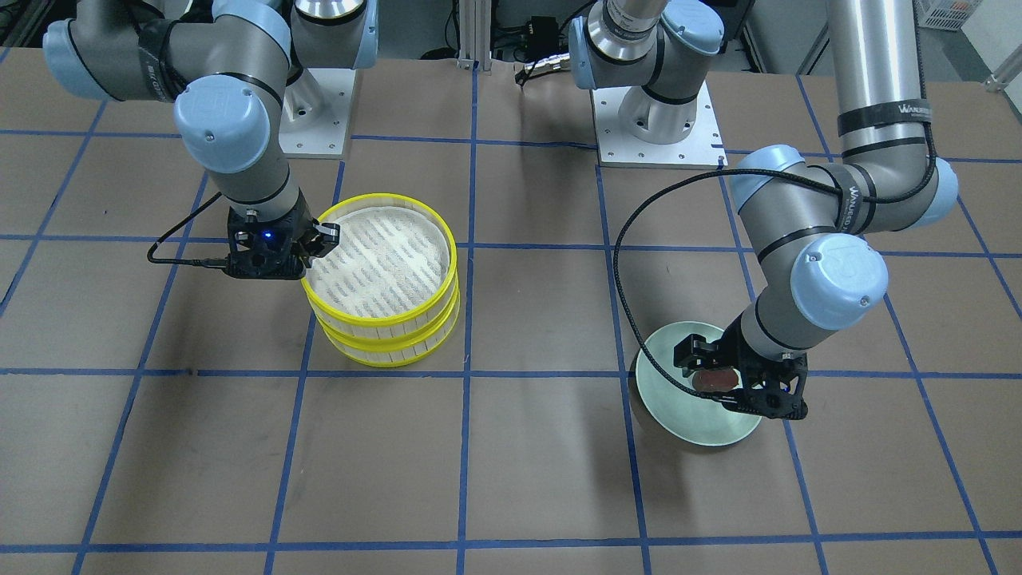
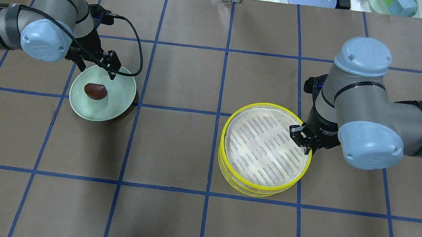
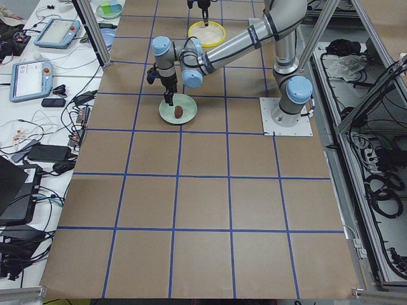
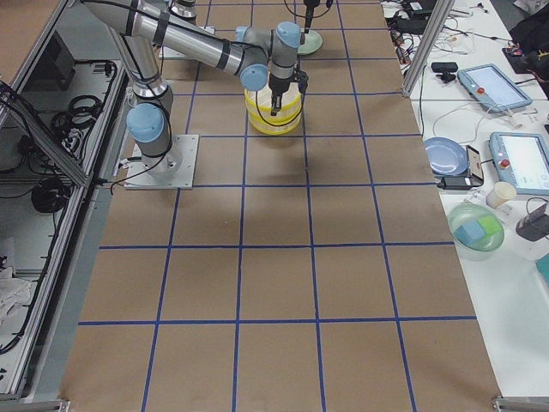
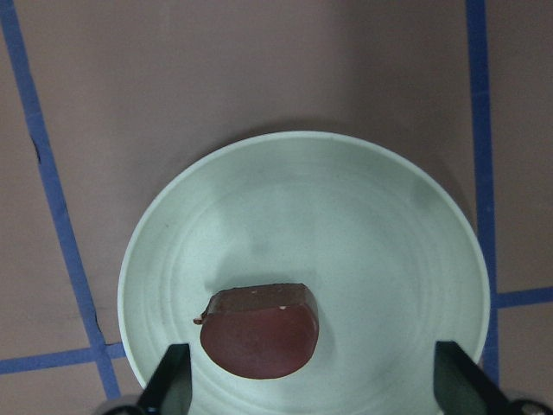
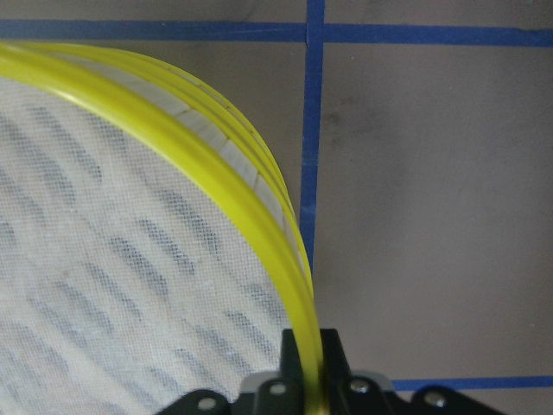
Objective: Stack buns with steamer
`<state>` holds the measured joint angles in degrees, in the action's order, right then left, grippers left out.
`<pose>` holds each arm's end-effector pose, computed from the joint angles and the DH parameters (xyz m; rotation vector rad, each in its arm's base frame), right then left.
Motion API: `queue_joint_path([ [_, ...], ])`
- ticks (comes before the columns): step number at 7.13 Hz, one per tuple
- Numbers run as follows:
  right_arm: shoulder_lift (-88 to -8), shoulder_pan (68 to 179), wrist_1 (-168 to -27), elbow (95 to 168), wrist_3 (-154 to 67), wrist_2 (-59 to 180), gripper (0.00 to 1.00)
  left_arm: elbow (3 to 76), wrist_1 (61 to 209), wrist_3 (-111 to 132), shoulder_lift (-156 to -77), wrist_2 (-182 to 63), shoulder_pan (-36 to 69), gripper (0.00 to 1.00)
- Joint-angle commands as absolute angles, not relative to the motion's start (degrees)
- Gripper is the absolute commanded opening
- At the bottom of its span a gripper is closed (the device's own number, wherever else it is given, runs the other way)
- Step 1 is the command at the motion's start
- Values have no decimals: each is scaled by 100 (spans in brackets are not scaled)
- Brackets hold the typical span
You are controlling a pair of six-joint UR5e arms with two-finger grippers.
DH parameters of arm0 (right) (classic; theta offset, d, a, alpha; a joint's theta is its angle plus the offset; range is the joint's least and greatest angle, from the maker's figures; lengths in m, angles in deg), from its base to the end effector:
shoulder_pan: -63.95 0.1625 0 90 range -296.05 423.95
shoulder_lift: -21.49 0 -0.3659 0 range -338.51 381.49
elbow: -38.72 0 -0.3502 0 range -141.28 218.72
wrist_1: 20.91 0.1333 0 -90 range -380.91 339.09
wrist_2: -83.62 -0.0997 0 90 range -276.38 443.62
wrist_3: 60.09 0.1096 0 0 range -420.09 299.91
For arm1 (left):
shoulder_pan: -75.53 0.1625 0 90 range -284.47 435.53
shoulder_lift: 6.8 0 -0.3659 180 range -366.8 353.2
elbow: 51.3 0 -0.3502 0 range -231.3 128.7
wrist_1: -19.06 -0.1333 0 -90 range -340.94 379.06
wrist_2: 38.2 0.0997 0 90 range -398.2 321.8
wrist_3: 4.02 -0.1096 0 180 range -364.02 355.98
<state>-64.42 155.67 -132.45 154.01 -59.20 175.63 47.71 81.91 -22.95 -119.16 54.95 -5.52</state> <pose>0.1419 -0.4110 0.2336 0.0261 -3.0962 -0.2109 -0.0433 -0.5429 0.2021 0.2731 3.0912 0.1315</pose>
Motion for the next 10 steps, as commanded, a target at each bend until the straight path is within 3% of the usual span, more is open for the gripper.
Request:
queue_joint_path([
  [1, -6385, 15588, -13280, 15412, -5921, 17573, 0, 4880, 8146, -2573, -12105, 5506, -541, 98],
  [8, -6253, 15597, -13297, 15368, -5930, 17581, 0, 4881, 8243, -2565, -12422, 5418, -207, 95],
  [9, -6227, 15597, -13297, 15368, -5921, 17590, 27, 4881, 8243, -2556, -12440, 5426, -207, 59],
  [10, -6235, 15597, -13219, 15342, -5895, 17599, 99, 4881, 8269, -2564, -12440, 5426, -207, 5],
])
